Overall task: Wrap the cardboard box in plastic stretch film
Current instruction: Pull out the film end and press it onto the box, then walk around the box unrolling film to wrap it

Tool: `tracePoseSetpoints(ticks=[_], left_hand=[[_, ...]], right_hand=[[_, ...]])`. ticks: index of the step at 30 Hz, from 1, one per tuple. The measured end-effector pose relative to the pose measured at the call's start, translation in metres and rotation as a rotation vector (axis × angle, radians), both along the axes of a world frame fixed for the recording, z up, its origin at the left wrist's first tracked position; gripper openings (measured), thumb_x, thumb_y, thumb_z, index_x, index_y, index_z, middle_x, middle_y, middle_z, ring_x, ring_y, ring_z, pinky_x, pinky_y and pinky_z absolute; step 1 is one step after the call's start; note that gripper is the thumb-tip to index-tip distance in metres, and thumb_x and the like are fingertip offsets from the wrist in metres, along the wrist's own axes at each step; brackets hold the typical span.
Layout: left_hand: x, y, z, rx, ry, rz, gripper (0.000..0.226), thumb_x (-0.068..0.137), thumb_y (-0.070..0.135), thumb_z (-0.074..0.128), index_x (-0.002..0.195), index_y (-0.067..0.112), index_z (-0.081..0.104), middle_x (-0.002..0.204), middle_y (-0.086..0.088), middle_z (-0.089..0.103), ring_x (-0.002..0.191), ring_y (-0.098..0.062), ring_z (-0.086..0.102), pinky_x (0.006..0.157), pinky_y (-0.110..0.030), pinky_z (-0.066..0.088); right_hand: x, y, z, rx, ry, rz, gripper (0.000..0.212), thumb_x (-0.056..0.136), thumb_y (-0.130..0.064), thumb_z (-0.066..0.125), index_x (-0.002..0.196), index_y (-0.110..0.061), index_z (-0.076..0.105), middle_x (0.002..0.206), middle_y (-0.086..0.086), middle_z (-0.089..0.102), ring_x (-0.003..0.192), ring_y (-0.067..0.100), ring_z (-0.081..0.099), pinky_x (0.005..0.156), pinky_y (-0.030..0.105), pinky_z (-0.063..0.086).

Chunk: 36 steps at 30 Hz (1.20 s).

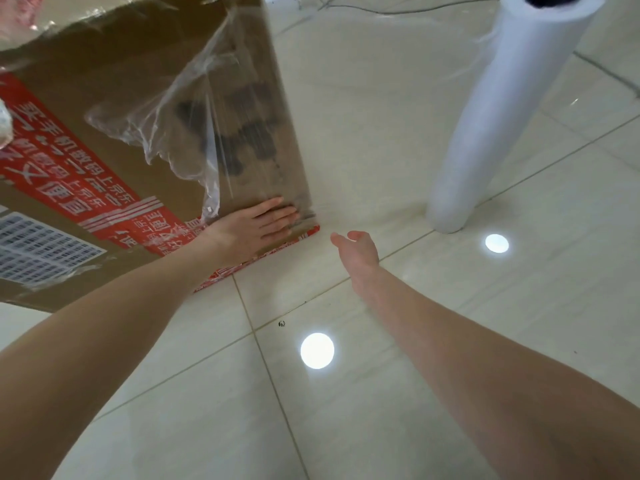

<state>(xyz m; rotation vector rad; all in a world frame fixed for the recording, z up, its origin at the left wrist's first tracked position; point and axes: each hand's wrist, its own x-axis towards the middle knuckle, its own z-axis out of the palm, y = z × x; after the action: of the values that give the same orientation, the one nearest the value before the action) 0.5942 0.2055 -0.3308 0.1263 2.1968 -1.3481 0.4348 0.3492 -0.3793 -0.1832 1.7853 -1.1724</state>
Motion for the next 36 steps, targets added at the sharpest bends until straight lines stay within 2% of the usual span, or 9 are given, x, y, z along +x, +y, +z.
tracePoseSetpoints(ticks=[4,6,8,10,13,15,18,30,36], left_hand=[[-0.003,0.018,0.003,0.176,-0.012,0.102,0.069,0.097,0.046,0.026,0.151,0.012,-0.002,0.157,-0.016,-0.012,0.144,-0.033,-0.015,0.104,-0.051,-0.029],[-0.008,0.031,0.012,0.297,0.018,0.204,0.071,0.096,0.045,0.032,0.151,0.014,0.002,0.158,-0.015,-0.009,0.146,-0.030,-0.011,0.109,-0.048,-0.023],[-0.020,0.046,0.027,0.419,0.083,0.309,0.069,0.095,0.041,0.037,0.152,0.016,0.006,0.159,-0.012,-0.003,0.147,-0.027,-0.003,0.116,-0.045,-0.008],[-0.038,0.061,0.047,0.549,0.164,0.444,0.064,0.095,0.035,0.040,0.151,0.016,0.014,0.159,-0.009,0.011,0.145,-0.025,0.015,0.115,-0.041,0.017],[-0.070,0.080,0.082,0.754,0.430,0.719,0.047,0.096,0.033,0.042,0.140,0.015,0.036,0.139,-0.006,0.043,0.123,-0.024,0.046,0.085,-0.036,0.044],[-0.094,0.090,0.106,0.825,0.528,0.828,0.041,0.097,0.034,0.042,0.132,0.014,0.043,0.129,-0.006,0.048,0.117,-0.024,0.050,0.076,-0.037,0.046],[-0.125,0.104,0.143,0.896,0.575,0.899,0.041,0.098,0.036,0.041,0.132,0.014,0.043,0.129,-0.005,0.047,0.118,-0.025,0.049,0.081,-0.040,0.047],[-0.222,0.136,0.318,1.009,0.547,1.122,0.031,0.098,0.024,0.038,0.124,0.015,0.053,0.119,-0.005,0.053,0.106,-0.026,0.056,0.073,-0.033,0.041],[-0.276,0.121,0.364,1.065,0.631,1.265,0.030,0.094,0.015,0.041,0.122,0.013,0.053,0.118,-0.006,0.051,0.102,-0.028,0.058,0.071,-0.033,0.041]], right_hand=[[-0.006,0.002,0.008,0.009,0.032,0.010,0.054,0.088,-0.033,0.060,0.135,-0.013,0.042,0.136,0.008,0.047,0.123,0.024,0.045,0.089,0.027,0.034],[-0.010,0.006,0.020,0.027,0.042,0.022,0.054,0.089,-0.032,0.060,0.135,-0.012,0.041,0.136,0.009,0.047,0.123,0.025,0.046,0.092,0.028,0.035],[-0.014,0.012,0.037,0.054,0.044,0.031,0.054,0.088,-0.032,0.060,0.136,-0.012,0.041,0.136,0.010,0.047,0.122,0.025,0.046,0.095,0.029,0.036],[-0.020,0.018,0.056,0.087,0.038,0.030,0.055,0.088,-0.032,0.060,0.135,-0.013,0.041,0.134,0.010,0.048,0.121,0.025,0.048,0.094,0.029,0.037],[-0.032,0.028,0.091,0.137,0.045,0.032,0.053,0.087,-0.032,0.060,0.134,-0.015,0.042,0.133,0.008,0.049,0.118,0.024,0.049,0.087,0.027,0.036],[-0.042,0.035,0.117,0.171,0.059,0.041,0.052,0.087,-0.032,0.060,0.133,-0.015,0.042,0.132,0.008,0.050,0.116,0.025,0.050,0.084,0.027,0.036],[-0.057,0.042,0.160,0.210,0.078,0.056,0.051,0.087,-0.033,0.059,0.133,-0.016,0.042,0.130,0.009,0.052,0.115,0.026,0.052,0.085,0.029,0.039],[-0.141,0.061,0.342,0.246,0.041,0.035,0.046,0.089,-0.028,0.057,0.132,-0.019,0.043,0.127,0.002,0.052,0.094,0.016,0.047,0.077,0.027,0.035],[-0.190,0.043,0.381,0.270,0.078,0.059,0.029,0.089,-0.021,0.053,0.117,-0.024,0.049,0.103,-0.002,0.047,0.087,0.017,0.047,0.067,0.025,0.036]])
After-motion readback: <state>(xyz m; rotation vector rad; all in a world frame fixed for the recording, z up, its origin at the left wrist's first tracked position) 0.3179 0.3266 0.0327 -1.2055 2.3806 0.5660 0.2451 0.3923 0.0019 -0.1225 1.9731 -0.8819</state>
